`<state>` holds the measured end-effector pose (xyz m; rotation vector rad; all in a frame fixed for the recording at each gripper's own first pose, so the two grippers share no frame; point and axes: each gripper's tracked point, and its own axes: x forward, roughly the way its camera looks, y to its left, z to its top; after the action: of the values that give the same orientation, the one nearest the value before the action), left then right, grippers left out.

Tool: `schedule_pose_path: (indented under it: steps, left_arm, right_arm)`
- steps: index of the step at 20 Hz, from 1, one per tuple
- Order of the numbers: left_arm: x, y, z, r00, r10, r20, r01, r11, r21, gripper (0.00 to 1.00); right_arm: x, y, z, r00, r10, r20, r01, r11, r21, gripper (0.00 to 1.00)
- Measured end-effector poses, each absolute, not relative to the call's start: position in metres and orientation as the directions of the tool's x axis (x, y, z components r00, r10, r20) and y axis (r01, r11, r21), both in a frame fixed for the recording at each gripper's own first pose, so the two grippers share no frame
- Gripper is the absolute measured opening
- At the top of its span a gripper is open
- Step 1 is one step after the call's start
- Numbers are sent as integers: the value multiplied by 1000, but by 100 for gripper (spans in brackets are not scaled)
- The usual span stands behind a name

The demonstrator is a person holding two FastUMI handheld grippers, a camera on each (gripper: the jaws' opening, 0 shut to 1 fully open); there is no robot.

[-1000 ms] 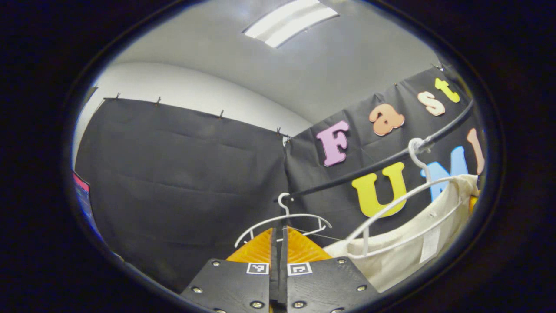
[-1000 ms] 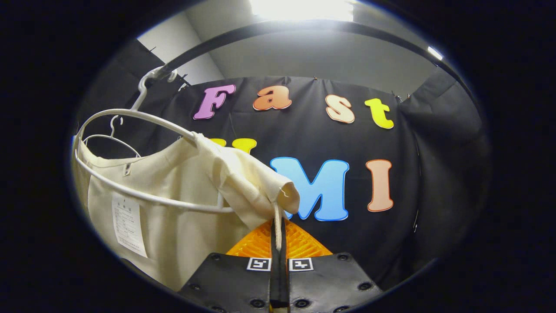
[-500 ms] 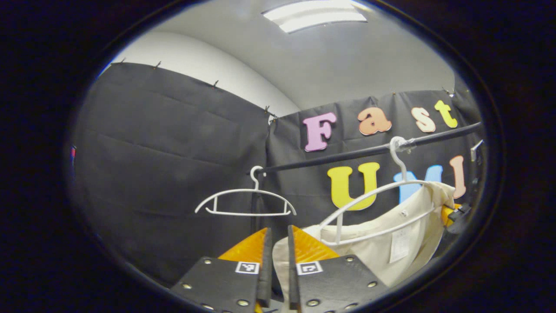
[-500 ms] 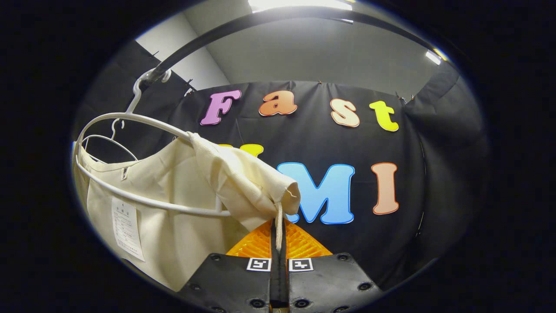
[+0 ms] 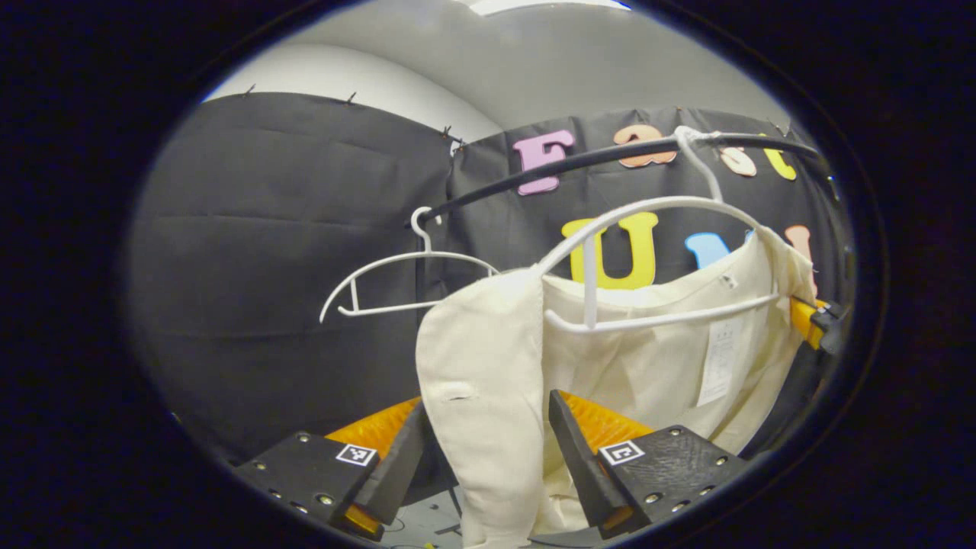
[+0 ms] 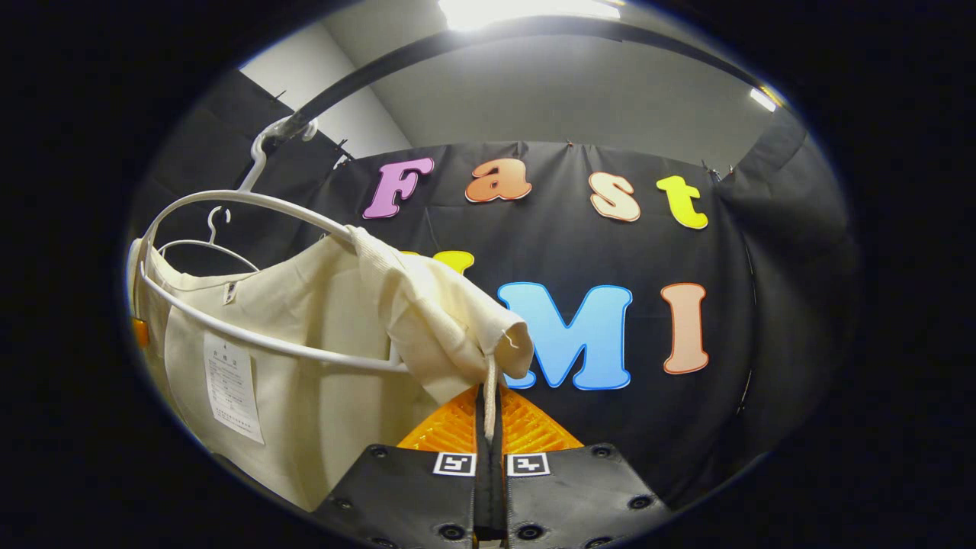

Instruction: Grasp the clothes on the hanger with both hands and then place them into the laundry hamper below.

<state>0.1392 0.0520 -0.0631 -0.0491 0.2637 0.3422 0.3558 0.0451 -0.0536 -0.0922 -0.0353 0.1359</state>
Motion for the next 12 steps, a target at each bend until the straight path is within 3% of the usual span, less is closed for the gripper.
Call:
schedule_pose_path:
  steps: [2, 5, 6, 12]
  left_arm:
    - [142, 69, -68, 890, 370, -266, -381, 925, 11, 91]
    - [131, 86, -44, 878, 433, -204, -444, 896, -11, 8]
    - [130, 85, -34, 887, 423, -183, -435, 900, -29, 2]
    - [114, 97, 1, 918, 359, -169, -381, 915, -131, 1]
  right_arm:
    - [357, 42, -52, 990, 139, 37, -134, 986, -101, 0]
    - [358, 41, -49, 988, 145, 49, -139, 984, -114, 0]
    - [360, 38, -46, 989, 137, 60, -129, 984, -121, 0]
    - [387, 31, -36, 991, 120, 60, -116, 991, -68, 1]
